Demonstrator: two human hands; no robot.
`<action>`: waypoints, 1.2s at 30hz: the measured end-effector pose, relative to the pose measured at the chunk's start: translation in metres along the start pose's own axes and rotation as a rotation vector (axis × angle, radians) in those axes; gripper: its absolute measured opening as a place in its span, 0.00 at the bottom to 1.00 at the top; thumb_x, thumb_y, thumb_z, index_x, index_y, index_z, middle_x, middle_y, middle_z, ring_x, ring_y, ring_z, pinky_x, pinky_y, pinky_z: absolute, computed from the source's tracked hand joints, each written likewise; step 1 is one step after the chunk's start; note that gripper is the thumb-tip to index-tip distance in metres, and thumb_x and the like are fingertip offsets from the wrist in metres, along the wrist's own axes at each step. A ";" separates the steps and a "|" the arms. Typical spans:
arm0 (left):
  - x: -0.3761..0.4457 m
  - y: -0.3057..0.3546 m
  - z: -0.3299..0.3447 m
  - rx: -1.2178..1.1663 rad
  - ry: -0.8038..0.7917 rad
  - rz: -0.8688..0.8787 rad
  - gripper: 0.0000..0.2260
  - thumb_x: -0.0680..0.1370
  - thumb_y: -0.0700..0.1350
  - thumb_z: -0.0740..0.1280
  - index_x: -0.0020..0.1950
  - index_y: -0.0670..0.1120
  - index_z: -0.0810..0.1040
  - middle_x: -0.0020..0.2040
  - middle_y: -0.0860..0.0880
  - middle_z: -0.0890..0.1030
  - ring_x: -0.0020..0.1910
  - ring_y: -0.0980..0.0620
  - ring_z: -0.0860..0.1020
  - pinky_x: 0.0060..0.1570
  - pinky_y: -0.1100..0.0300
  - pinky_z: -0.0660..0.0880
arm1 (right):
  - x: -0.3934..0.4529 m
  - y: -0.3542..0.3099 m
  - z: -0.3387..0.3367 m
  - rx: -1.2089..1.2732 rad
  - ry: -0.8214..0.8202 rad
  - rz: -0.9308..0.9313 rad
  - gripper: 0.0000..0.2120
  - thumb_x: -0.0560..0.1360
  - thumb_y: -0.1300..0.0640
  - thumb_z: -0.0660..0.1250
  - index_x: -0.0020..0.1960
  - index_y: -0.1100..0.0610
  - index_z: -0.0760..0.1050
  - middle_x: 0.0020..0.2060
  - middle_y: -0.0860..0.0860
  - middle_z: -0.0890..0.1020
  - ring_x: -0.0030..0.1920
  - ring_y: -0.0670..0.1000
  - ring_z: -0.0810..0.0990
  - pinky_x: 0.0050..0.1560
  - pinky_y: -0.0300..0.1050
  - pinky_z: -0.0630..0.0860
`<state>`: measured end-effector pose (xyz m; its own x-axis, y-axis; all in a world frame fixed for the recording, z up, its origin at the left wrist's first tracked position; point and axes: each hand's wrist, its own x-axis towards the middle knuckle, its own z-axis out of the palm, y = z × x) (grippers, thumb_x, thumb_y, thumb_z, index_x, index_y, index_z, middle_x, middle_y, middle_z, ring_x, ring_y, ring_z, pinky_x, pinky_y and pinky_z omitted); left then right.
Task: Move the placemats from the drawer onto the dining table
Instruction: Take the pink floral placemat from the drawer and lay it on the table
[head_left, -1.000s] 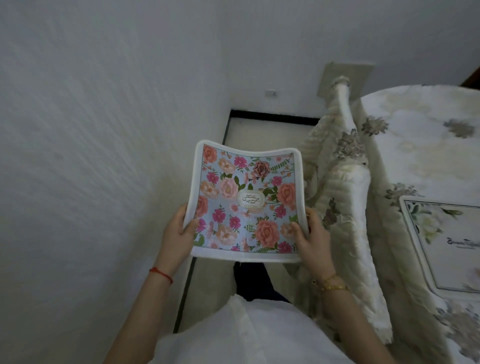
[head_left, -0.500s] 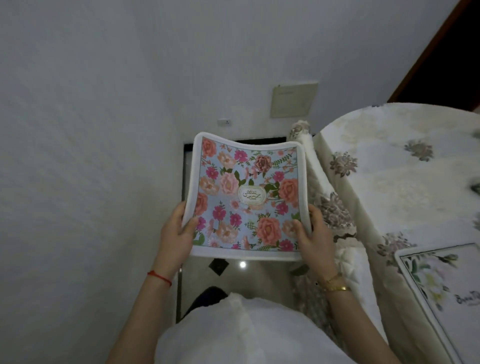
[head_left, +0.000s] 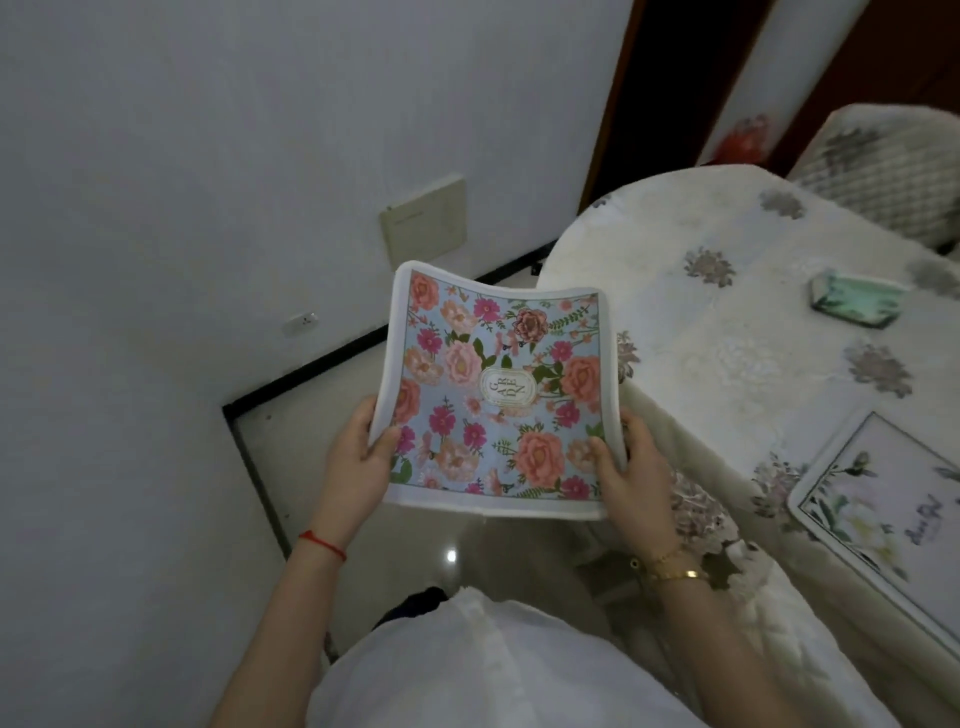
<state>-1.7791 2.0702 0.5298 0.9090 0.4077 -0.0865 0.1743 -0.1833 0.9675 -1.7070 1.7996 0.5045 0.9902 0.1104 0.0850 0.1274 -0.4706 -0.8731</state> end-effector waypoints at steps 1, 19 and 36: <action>0.018 0.002 -0.001 0.001 -0.030 0.005 0.12 0.80 0.40 0.61 0.58 0.56 0.72 0.53 0.52 0.80 0.51 0.51 0.81 0.48 0.53 0.80 | 0.007 -0.005 0.004 0.009 0.036 0.017 0.15 0.79 0.58 0.63 0.65 0.54 0.68 0.49 0.39 0.78 0.48 0.36 0.80 0.41 0.30 0.78; 0.203 0.057 0.150 0.054 -0.448 0.128 0.12 0.80 0.38 0.62 0.61 0.51 0.73 0.50 0.55 0.80 0.47 0.55 0.80 0.41 0.64 0.79 | 0.079 0.036 -0.050 -0.090 0.504 0.276 0.17 0.79 0.58 0.63 0.66 0.55 0.67 0.49 0.40 0.78 0.47 0.33 0.78 0.43 0.26 0.75; 0.275 0.049 0.346 0.187 -0.696 0.109 0.10 0.79 0.39 0.62 0.60 0.45 0.75 0.53 0.47 0.80 0.51 0.50 0.79 0.44 0.65 0.77 | 0.141 0.140 -0.133 -0.175 0.602 0.514 0.14 0.78 0.57 0.63 0.62 0.56 0.66 0.46 0.44 0.80 0.42 0.45 0.82 0.40 0.39 0.80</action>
<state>-1.3897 1.8634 0.4712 0.9444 -0.2732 -0.1831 0.0742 -0.3657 0.9278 -1.5424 1.6330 0.4584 0.7816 -0.6235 -0.0187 -0.3940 -0.4702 -0.7897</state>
